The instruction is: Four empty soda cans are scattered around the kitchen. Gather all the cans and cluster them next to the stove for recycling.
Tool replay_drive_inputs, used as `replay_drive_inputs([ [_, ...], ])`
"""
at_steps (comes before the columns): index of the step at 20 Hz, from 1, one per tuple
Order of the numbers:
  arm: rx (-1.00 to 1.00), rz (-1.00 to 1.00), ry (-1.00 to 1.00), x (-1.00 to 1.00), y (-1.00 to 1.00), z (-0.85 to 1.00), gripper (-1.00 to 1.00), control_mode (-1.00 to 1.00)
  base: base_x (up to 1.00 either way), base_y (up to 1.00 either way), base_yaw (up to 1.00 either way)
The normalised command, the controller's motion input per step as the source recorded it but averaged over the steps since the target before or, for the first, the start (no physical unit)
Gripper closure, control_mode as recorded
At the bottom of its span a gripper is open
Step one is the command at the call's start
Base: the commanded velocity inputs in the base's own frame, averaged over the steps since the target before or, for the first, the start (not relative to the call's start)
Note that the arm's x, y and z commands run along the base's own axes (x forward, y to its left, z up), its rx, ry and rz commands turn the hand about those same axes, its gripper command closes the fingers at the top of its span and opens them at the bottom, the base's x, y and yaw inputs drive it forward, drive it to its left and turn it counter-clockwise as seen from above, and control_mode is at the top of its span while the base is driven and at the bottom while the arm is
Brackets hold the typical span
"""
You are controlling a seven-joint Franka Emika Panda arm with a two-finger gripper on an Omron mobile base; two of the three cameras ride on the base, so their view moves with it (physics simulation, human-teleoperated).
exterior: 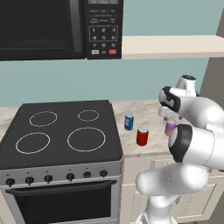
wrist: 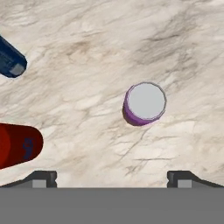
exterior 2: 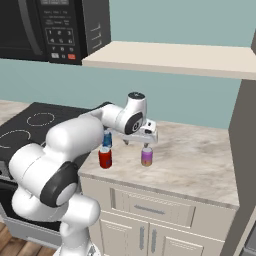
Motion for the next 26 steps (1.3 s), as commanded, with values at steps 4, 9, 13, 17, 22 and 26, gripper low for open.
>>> replay_drive_inputs([
  [4, 0.0, -0.04, 0.01, 0.12, -0.31, -0.1, -1.0, -1.0, 0.0, 0.0, 0.0],
  [9, 0.01, -0.01, 0.05, 0.11, -0.16, -0.2, -1.0, -1.0, 0.0, 0.0, 0.0],
  [13, 0.0, 0.0, 0.02, 0.21, -0.12, -0.26, -1.0, -1.0, 0.0, 0.0, 0.0],
  [17, 0.0, 0.0, 0.0, 0.19, -0.11, -0.2, -1.0, -1.0, 0.0, 0.0, 0.0],
  [22, 0.0, 0.0, 0.0, 0.15, -0.05, -0.22, -1.0, -1.0, 0.0, 0.0, 0.0],
  [26, 0.0, 0.0, 0.0, 0.15, -0.01, -0.14, -1.0, -1.0, 0.0, 0.0, 0.0],
])
